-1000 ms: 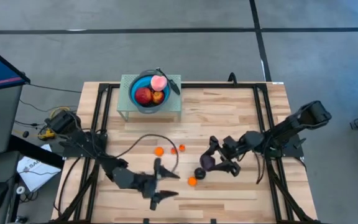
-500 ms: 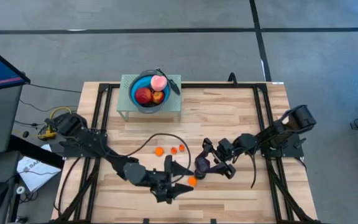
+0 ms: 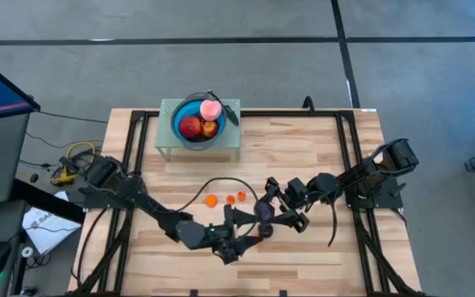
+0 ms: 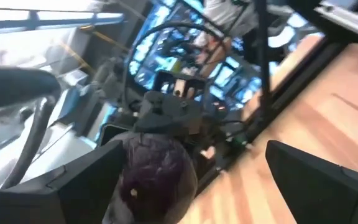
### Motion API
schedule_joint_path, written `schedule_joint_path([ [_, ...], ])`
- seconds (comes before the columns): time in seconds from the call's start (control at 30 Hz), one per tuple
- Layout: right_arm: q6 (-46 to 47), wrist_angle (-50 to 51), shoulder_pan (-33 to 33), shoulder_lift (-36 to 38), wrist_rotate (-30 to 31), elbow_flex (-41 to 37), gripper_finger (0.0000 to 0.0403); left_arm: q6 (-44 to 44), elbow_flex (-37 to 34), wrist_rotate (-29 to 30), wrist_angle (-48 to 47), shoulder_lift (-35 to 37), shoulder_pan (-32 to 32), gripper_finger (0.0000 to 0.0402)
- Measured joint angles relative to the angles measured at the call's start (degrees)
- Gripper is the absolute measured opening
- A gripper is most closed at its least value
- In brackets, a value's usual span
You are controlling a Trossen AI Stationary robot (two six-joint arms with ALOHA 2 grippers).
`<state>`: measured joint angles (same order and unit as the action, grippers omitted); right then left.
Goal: Pick & Place Fruit
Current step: Put the right purple plum into the blue strainer bowl on the shelf
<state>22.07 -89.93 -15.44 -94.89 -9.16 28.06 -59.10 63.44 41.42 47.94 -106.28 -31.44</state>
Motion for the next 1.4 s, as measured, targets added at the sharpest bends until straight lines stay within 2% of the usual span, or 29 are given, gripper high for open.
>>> schedule_joint_path([
  [0.13, 0.02, 0.52, 0.22, 0.0, 0.06, 0.06, 0.0297, -4.63, 0.6, 1.15, 4.2, -1.22, -0.28, 0.0381],
  [0.37, 0.1, 0.55, 0.22, 0.0, 0.08, 0.06, 0.0297, -4.94, 1.25, 3.86, 4.51, -0.94, 1.11, 0.0372],
  [0.53, 0.46, 0.72, 0.2, 0.0, 0.21, 0.06, 0.0297, -1.42, 1.25, 0.65, 4.55, -1.03, 3.35, 0.0369],
  [0.87, 0.46, 0.75, 0.15, 0.0, 0.19, 0.06, 0.0297, 1.52, 1.25, 0.27, 4.17, -1.03, 3.74, 0.0367],
  [1.23, 1.07, 0.91, 0.15, 0.0, 0.19, 0.06, 0.0297, 5.66, 1.25, 0.34, 3.46, -1.03, 3.74, 0.0302],
  [1.4, 1.68, 1.29, 0.2, 0.0, -0.49, 0.06, 0.0299, 5.98, 1.22, 0.47, 3.39, -1.03, 3.72, 0.0299],
])
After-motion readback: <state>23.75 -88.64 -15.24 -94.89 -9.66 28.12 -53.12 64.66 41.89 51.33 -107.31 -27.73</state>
